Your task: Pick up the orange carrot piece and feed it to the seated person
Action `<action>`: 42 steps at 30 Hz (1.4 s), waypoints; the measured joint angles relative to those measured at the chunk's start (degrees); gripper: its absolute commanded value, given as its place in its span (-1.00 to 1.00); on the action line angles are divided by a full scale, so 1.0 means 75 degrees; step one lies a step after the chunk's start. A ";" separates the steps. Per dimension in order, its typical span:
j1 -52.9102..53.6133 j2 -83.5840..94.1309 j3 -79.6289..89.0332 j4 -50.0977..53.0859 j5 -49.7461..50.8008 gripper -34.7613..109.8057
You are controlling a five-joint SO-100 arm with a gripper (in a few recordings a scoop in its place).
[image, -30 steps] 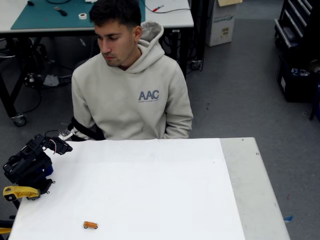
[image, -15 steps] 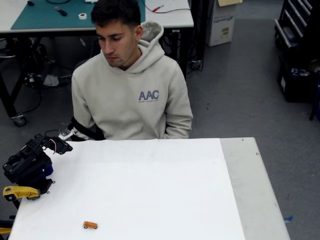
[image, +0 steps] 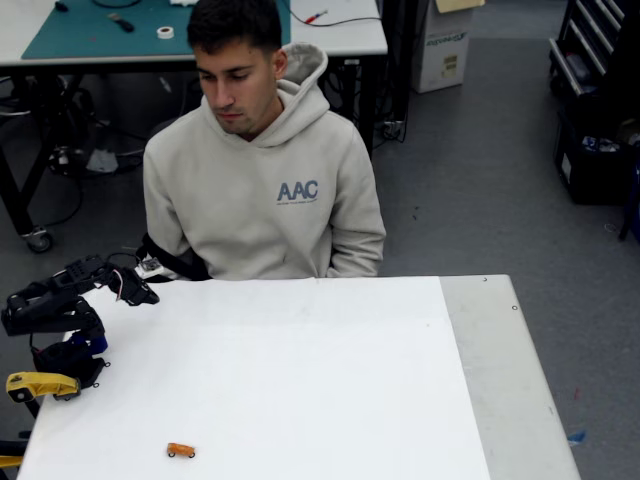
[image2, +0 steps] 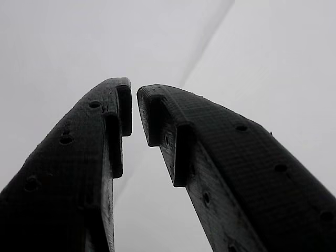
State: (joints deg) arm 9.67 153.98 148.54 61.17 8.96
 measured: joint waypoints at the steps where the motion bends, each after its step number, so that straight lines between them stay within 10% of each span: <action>1: 0.0141 -0.0480 -0.0281 -0.0070 0.0000 -0.56; 42: 0.7535 -0.7652 -0.5484 -0.0199 -0.2648 -0.56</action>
State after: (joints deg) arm 66.18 96.59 107.40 59.68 -10.90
